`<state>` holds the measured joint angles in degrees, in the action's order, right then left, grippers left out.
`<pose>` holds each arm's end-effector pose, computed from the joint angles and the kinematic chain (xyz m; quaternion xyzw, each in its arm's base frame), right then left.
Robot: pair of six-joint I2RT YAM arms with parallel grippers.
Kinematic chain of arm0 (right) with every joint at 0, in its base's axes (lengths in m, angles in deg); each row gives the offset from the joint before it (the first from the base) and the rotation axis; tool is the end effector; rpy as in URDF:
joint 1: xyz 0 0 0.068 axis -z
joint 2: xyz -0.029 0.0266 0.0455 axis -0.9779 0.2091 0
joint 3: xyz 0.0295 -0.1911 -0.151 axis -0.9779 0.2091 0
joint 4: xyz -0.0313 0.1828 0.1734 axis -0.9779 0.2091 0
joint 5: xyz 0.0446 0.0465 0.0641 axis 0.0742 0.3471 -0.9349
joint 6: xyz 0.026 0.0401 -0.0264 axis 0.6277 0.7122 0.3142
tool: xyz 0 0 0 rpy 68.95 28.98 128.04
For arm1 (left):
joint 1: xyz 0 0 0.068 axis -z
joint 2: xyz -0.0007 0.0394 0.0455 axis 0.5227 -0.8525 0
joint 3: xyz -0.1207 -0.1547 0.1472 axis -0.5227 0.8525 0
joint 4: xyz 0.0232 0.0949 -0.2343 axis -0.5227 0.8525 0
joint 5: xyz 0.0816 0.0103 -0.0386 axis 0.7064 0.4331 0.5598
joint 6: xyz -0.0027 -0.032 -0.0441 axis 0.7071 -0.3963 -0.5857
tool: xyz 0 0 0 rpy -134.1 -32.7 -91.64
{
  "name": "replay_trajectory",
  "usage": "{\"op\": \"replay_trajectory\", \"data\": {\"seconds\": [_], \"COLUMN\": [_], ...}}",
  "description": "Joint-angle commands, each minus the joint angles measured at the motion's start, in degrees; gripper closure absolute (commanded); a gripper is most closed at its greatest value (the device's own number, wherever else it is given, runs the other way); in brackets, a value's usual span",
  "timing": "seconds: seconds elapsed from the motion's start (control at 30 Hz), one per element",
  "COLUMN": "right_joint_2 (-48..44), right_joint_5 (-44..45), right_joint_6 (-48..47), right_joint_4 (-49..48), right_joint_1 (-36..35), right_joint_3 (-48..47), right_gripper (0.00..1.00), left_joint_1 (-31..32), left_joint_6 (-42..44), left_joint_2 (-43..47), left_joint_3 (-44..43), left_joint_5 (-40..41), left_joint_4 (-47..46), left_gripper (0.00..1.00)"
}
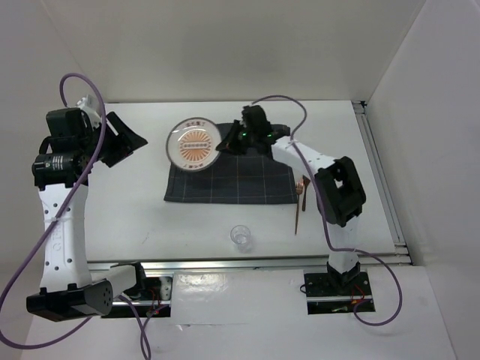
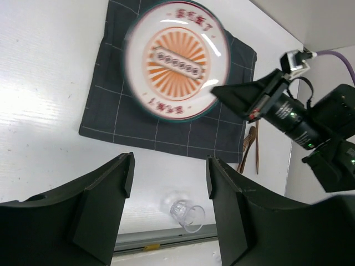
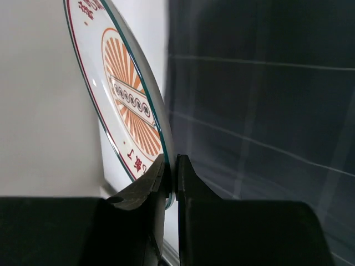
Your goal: Set the dinner table for one person
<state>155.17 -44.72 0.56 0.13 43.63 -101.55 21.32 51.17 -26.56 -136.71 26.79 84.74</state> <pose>0.3688 0.2645 0.2313 0.0477 0.8706 0.4129 0.2634 0.2098 0.0262 0.4180 -0.2519 0.8234 -0.2368 0.4500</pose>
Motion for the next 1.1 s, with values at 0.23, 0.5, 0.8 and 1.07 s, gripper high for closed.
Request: {"op": "replay_trajectory", "data": {"seconds": [0.23,0.5,0.8,1.07], "right_joint_2": [-8.1,-6.0,-9.0,-23.2], "right_joint_5": [-1.4,-3.3,5.5,16.5], "right_joint_6": [1.3,1.8,-4.7,-15.5], "right_joint_4": [-1.4,-3.7,7.1,19.3], "right_joint_1": [11.0,13.7,12.9,13.7], "right_joint_3": [12.8,17.5,11.5,11.7], "right_gripper": [1.0,1.0,0.0,0.0], "left_joint_1": [0.2,0.2,0.2,0.2], "left_joint_6": [1.3,1.4,2.5,5.2], "left_joint_2": [0.3,-0.3,-1.4,-4.5], "left_joint_3": [3.0,5.0,4.4,-0.8], "left_joint_5": [-3.3,-4.0,-3.0,-0.7], "left_joint_4": [-2.5,-3.6,-3.0,-0.9], "left_gripper": [0.29,0.3,0.3,0.3]}}
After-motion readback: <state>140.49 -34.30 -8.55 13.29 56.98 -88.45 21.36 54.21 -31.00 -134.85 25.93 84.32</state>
